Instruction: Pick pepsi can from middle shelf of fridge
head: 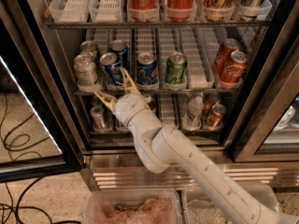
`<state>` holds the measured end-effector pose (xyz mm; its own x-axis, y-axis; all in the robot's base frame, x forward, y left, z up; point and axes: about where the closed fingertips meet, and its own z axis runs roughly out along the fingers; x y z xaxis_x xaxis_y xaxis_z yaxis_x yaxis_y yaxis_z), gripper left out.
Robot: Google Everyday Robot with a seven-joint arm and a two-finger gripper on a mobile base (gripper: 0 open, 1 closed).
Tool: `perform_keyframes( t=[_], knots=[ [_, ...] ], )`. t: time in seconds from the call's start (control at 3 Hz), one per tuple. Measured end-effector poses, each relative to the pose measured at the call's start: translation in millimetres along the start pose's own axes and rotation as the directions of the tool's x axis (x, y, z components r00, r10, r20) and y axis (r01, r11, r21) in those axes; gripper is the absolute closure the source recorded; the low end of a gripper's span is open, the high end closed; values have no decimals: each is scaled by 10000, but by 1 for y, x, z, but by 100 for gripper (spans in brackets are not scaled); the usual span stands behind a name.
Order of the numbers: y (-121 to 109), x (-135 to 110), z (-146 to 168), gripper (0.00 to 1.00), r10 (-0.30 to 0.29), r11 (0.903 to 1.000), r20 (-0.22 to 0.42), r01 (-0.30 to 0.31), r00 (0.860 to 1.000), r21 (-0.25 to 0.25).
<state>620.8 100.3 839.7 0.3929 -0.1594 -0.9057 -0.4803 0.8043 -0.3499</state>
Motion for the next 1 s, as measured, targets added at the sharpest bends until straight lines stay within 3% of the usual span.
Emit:
perform_keyframes(
  t=[0.67,1.0],
  knots=[
    [0,0,0,30,-20,10000,-22,20,10000,25],
    [-3,0,1,26,49,9991,84,-52,10000,413]
  ],
)
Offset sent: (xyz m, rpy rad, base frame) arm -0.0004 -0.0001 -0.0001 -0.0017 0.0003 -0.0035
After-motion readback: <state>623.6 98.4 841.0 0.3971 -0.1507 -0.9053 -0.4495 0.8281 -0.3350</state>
